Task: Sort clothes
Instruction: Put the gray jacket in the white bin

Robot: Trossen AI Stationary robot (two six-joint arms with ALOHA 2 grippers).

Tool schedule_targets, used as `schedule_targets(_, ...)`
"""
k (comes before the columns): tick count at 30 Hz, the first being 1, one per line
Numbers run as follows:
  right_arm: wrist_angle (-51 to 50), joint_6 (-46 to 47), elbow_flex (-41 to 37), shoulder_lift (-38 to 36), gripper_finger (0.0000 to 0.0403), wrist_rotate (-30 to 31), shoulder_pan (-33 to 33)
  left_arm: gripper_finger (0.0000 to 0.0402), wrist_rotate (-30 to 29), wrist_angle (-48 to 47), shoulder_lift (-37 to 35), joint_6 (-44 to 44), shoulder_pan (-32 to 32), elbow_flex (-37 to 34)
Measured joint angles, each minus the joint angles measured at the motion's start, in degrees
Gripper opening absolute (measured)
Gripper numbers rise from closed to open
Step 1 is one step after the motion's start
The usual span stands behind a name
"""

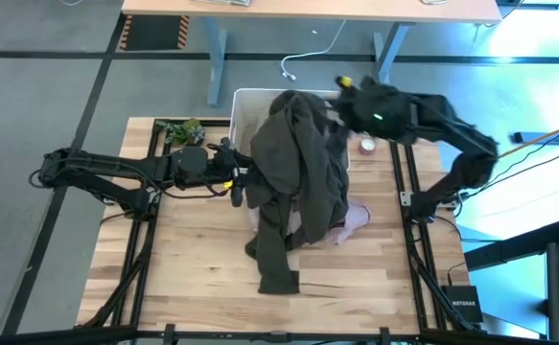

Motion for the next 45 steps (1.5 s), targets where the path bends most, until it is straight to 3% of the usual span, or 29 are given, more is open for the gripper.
schedule_targets(7,-11.8,10.7,-6.8,-5.2,0.0218,-3.6,12.3,0.0164,0.0,-0.2,0.0,-0.2,0.0,0.0)
schedule_targets(15,-9.3,20.2,-29.6,-11.8,0.0218,-1.7,25.6,0.0164,0.0,-0.5,0.0,-1.1,0.0,0.0)
schedule_targets(23,-6.9,33.7,-50.5,-14.7,0.0218,2.7,33.7,0.0164,0.0,-0.4,0.0,-1.2,0.3,0.0)
schedule_targets(29,15.7,29.8,-64.8,-14.6,0.0218,0.0,35.1,0.0164,0.0,-0.1,0.0,-1.4,0.3,0.0)
schedule_targets(34,36.9,21.1,-70.0,-14.6,0.0218,-1.6,35.0,0.0164,0.0,1.5,0.0,-1.3,0.3,0.0)
schedule_targets(42,52.3,7.3,-70.2,-14.6,0.0218,10.6,34.7,0.0164,0.0,1.2,0.0,-1.1,0.3,0.0)
schedule_targets(45,57.9,1.3,-70.2,-14.6,0.0218,12.1,33.1,0.0164,0.0,1.2,0.0,-1.1,0.3,0.0)
